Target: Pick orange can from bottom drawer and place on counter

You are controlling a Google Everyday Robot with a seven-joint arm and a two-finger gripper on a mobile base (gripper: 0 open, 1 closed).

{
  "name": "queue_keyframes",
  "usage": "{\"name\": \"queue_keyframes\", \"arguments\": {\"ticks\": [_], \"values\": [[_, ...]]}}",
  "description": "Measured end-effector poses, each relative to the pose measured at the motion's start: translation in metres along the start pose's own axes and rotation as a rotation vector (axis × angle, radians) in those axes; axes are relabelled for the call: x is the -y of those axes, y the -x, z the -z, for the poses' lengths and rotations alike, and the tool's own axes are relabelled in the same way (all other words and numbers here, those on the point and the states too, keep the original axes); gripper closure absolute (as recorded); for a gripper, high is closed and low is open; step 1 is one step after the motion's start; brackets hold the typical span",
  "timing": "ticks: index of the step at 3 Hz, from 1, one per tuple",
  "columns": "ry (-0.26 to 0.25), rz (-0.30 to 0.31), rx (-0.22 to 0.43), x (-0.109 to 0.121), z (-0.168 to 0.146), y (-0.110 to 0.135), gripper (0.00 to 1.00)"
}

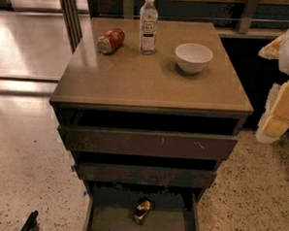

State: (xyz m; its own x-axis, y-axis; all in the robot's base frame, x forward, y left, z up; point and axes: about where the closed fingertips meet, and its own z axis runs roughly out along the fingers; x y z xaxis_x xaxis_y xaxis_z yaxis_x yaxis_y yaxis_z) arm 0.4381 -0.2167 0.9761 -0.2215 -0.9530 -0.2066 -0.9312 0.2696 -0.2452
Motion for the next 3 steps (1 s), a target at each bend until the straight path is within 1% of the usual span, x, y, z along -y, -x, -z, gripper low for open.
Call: {"name": "queue_keyframes", "arguments": {"ticks": [1,2,3], "values": [[0.000,0.000,0.000,0.000,0.000,0.000,0.00],[-0.045,-0.055,0.027,0.002,0.005,0.000,0.00],[-0.110,-0.254,0.102,-0.006,0.005,-0.010,0.00]]}}
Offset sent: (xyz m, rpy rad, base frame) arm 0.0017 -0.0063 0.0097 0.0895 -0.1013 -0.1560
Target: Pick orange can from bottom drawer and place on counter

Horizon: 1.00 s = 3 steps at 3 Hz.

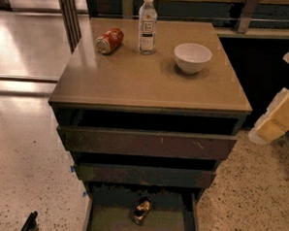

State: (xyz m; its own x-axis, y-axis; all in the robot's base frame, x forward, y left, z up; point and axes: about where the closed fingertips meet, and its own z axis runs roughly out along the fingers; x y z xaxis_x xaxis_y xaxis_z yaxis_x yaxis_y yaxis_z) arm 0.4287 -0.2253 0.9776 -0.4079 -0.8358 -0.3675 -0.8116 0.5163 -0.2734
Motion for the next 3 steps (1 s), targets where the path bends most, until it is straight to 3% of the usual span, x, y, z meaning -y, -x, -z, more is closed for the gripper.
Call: {"name": "queue_keyframes", "arguments": {"ticks": [1,2,3], "values": [[-0.014,-0.324,0.089,-0.018,-0.021,-0.028,0.00],[-0.033,-0.450,0.127,-0.015,-0.034,-0.033,0.00],[-0.044,-0.481,0.140,-0.012,-0.033,-0.035,0.00]]}}
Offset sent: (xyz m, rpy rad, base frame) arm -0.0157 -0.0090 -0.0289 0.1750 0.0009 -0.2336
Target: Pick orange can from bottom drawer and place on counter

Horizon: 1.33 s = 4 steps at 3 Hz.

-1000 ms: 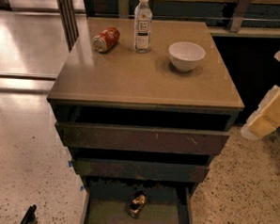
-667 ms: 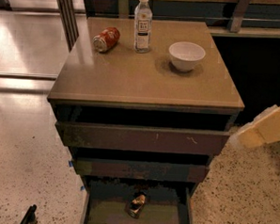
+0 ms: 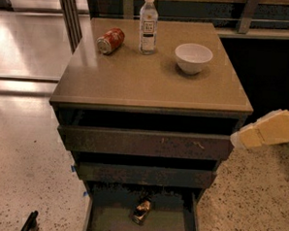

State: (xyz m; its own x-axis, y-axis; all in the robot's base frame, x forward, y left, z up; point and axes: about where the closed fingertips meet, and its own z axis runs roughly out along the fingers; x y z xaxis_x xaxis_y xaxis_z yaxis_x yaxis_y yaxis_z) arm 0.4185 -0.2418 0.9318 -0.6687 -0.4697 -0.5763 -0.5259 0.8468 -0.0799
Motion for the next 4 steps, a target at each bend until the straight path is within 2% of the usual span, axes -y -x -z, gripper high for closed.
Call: {"name": "queue_keyframes", "arguments": {"ticks": [1,2,3,4], "values": [[0.002,-0.038,-0.052,0.004,-0.054,-0.003,0.00],[-0.033,-0.058,-0.184,0.009,-0.107,-0.012,0.00],[-0.071,-0.049,-0.389,0.008,-0.157,-0.023,0.00],[-0.135,-0.065,-0.436,0.013,-0.162,-0.022,0.00]]}}
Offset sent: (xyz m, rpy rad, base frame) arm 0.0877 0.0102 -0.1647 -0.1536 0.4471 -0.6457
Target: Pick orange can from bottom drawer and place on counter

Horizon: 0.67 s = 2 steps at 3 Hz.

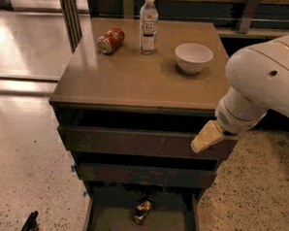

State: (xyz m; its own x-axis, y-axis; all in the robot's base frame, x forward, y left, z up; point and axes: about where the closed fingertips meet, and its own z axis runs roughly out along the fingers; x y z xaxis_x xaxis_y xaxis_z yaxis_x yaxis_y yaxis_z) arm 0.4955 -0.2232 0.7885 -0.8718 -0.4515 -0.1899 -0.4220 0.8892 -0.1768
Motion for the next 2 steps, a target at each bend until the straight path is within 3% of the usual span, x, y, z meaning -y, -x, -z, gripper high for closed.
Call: {"name": "queue_keyframes", "arguments": {"ticks": [1,2], "values": [[-0.001,-0.003,0.004,0.0012,0.0002,-0.0005,0.00],[0.031,-0.063,0.010,-0.0028,-0.0047,0.0023,0.00]]}}
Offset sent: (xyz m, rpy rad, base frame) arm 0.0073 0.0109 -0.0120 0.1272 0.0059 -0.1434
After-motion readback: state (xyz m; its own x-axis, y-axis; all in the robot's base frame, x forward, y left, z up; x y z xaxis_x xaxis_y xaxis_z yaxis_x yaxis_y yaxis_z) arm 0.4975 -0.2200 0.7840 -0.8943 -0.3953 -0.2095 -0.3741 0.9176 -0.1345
